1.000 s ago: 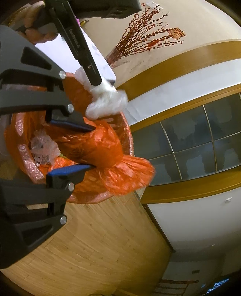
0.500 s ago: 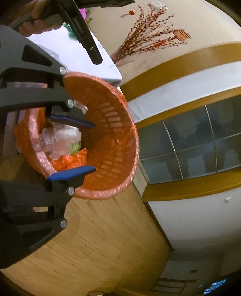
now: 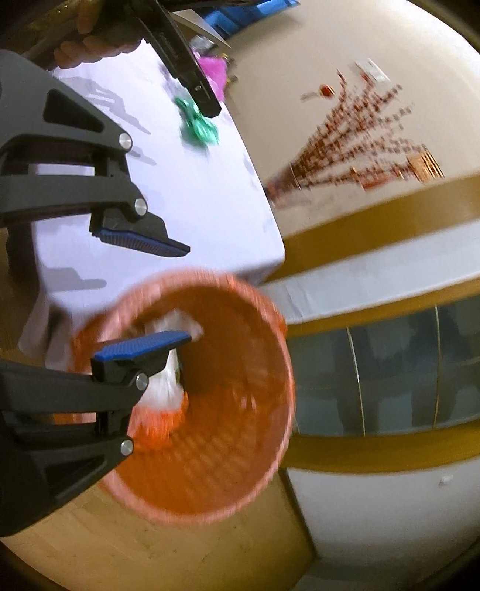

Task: Collect trash
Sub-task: 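Grasp the green bag with the right tool while the left tool grasps the crumpled clear bag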

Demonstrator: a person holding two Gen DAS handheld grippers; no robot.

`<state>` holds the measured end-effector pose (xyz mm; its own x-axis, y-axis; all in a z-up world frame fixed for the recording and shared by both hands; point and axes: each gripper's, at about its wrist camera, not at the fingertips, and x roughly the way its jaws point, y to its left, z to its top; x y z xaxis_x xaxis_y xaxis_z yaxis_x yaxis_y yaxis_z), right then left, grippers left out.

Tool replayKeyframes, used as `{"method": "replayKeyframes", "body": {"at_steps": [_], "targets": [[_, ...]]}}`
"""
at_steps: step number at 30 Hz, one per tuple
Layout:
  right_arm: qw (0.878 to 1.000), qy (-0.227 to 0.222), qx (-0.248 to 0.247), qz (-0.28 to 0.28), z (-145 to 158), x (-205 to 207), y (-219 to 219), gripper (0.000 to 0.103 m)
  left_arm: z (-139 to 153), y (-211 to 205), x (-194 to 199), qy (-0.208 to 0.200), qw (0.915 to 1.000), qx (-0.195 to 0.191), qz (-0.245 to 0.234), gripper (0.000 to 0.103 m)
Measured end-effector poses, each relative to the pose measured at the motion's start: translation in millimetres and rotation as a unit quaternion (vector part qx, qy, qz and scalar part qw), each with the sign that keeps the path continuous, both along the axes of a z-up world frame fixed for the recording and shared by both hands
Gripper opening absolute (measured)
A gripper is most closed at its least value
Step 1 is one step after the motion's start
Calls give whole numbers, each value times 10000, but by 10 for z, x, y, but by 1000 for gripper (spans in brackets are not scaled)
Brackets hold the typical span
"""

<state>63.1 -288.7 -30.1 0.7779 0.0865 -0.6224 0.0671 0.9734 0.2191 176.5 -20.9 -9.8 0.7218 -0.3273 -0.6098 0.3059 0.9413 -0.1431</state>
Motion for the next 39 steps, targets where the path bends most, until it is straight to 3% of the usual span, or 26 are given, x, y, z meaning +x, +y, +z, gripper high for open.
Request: {"method": "replayKeyframes", "body": {"at_steps": [11, 21, 30, 36, 39], "targets": [[9956, 111, 69, 925, 9, 315, 865, 42, -77, 854, -177, -85, 9958, 193, 887, 46], [9796, 301, -115, 1981, -31, 1014, 2049, 42, -137, 1638, -418, -160, 9840, 252, 1756, 46], [9716, 671, -465, 2223, -267, 1502, 2523, 42, -204, 1916, -281, -26, 9817, 139, 1899, 46], [9652, 1058, -682, 2292, -472, 1666, 2584, 45, -201, 1885, -179, 27, 9838, 137, 1789, 46], [9622, 1007, -957, 2342, -518, 1642, 2628, 37, -210, 1847, -129, 75, 9837, 232, 1781, 46]]}}
